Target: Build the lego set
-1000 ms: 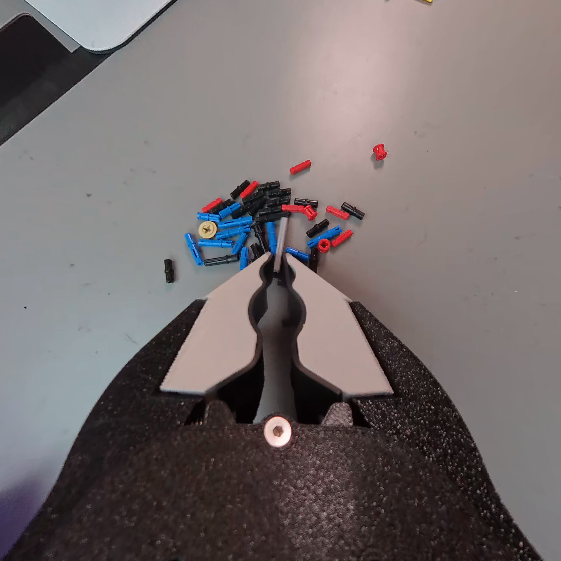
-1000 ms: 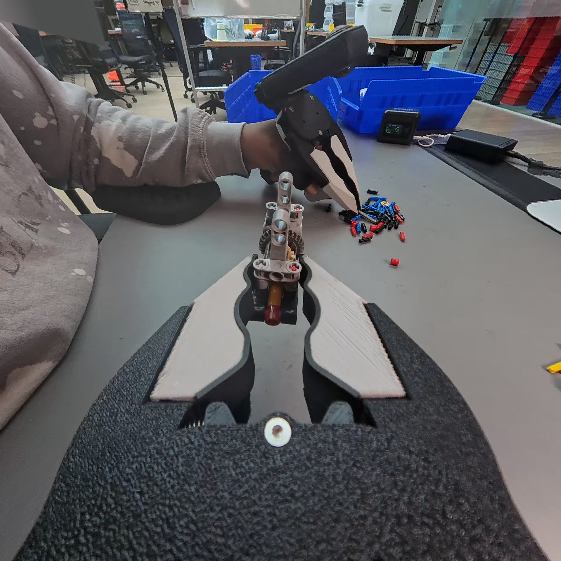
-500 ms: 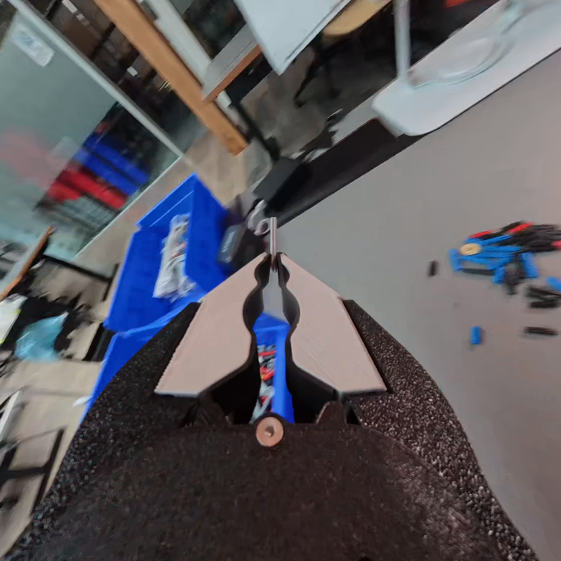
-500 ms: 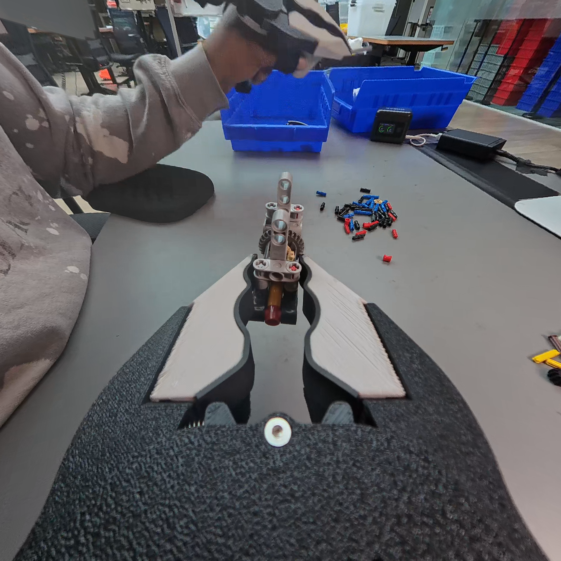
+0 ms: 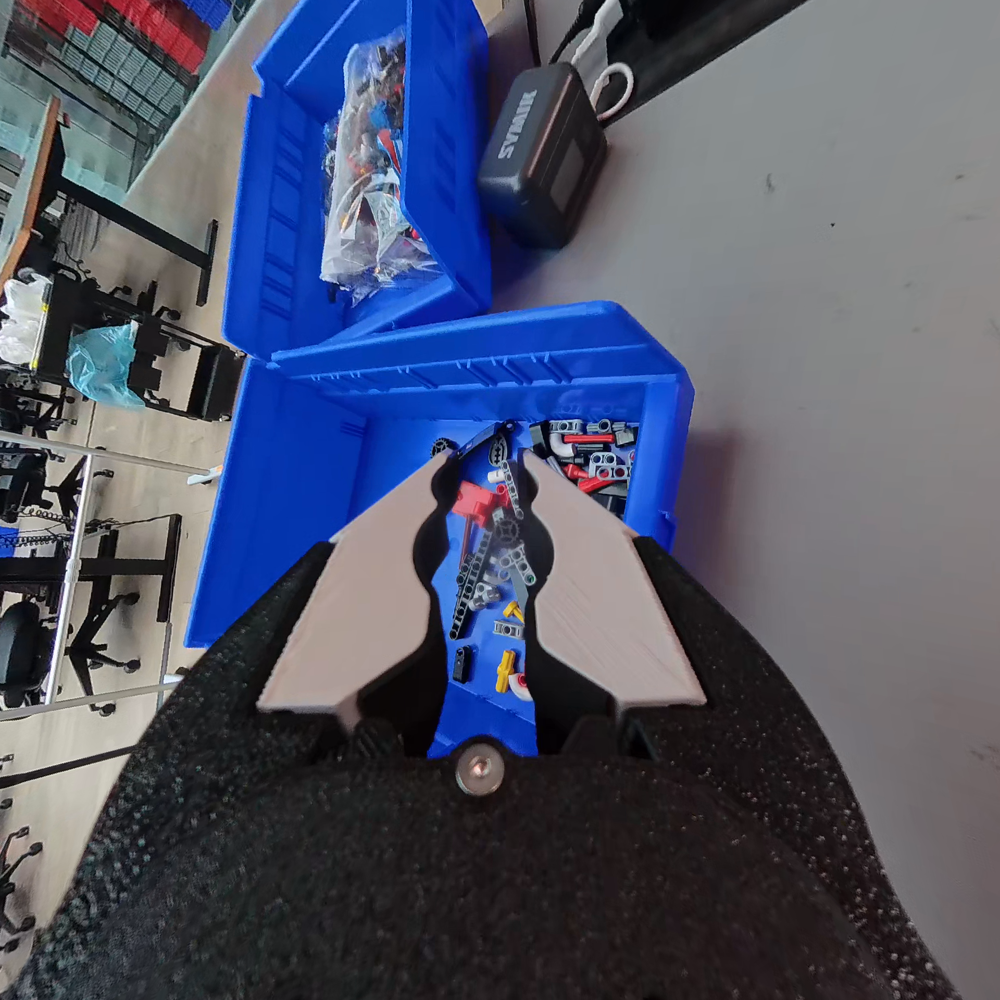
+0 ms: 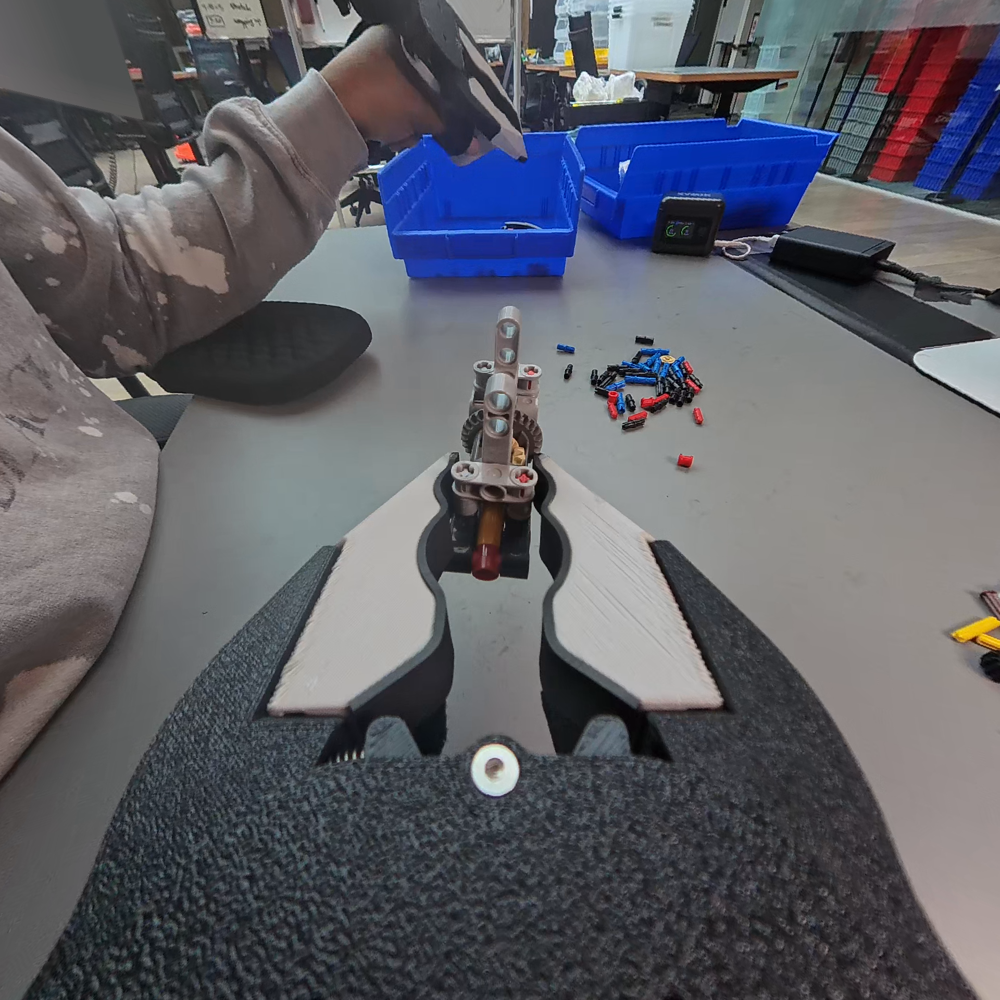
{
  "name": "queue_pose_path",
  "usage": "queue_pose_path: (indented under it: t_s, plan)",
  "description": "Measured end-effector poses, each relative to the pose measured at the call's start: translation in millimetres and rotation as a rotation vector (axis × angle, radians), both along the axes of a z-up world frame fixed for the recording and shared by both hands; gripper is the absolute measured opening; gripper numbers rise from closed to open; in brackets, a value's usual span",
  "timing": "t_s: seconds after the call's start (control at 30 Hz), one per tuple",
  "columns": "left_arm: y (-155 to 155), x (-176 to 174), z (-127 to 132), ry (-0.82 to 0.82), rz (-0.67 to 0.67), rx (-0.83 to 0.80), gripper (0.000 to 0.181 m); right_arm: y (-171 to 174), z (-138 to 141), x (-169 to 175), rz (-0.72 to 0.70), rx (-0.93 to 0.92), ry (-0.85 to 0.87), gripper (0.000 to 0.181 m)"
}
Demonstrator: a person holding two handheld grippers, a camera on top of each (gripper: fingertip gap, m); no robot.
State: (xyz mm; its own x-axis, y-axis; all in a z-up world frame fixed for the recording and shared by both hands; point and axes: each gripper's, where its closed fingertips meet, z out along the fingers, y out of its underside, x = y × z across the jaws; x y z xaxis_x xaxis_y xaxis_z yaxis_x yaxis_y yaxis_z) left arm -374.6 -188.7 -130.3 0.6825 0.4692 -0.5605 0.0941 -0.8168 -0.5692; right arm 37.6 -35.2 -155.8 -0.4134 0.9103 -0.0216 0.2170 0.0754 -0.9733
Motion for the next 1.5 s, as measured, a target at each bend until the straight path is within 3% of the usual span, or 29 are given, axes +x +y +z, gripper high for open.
queue_pose_path:
  t_s: [0.07,0.13,0.2,0.3,0.4,0.53,0.63,0.8,0.93,1.1,1.2,1.3,1.4,1.5]
  plan:
    - [13.0,8.0,8.3,0.029,-0.056,0.043,0.026,0.1,-0.3,-0.3,0.0,-0.001,-0.003,0.025]
    - [46.3,37.9,17.3,0.013,-0.232,0.144,0.026,0.4,-0.2,-0.7,-0.003,-0.001,-0.002,0.025]
    - [90.1,97.3,22.2,-0.108,-0.495,0.283,0.027,1.1,0.4,-1.3,-0.008,-0.003,0.003,0.025]
    - [134.8,218.3,26.6,-0.414,-0.942,0.458,0.026,1.0,2.2,-1.4,-0.01,-0.009,0.014,0.025]
    - [142.0,315.5,26.8,-0.717,-1.246,0.533,0.027,-0.3,4.3,-0.6,-0.007,-0.013,0.028,0.025]
    - [141.1,377.9,12.0,-0.896,-1.391,0.522,0.031,-3.0,5.6,-0.2,0.002,-0.018,0.036,0.025]
    - [139.7,397.9,-8.0,-0.893,-1.432,0.444,0.042,-8.1,8.5,0.8,0.03,-0.049,0.045,0.025]
    - [133.5,416.9,-0.5,-1.039,-1.469,0.499,0.029,-22.1,19.7,5.2,0.119,-0.187,0.062,0.025]
    - [132.3,411.1,-2.3,-1.074,-1.429,0.46,0.026,-17.1,17.4,2.5,0.097,-0.228,0.027,0.027]
    - [130.4,401.6,-14.7,-0.997,-1.395,0.374,0.026,-5.7,28.8,6.1,0.062,-0.183,0.08,0.032]
    - [128.2,406.1,-19.6,-0.938,-1.426,0.339,0.026,-8.3,19.4,4.4,0.054,-0.071,0.046,0.031]
    - [127.7,410.7,-25.2,-0.842,-1.463,0.301,0.026,-17.9,12.1,3.4,0.071,0.023,0.055,0.008]
    - [128.5,410.2,-9.4,-0.864,-1.481,0.421,0.028,-19.5,23.1,4.6,0.066,0.102,0.156,0.007]
    - [125.4,403.2,9.1,-0.948,-1.508,0.554,0.05,-17.7,44.5,9.1,0.062,0.042,0.263,0.006]
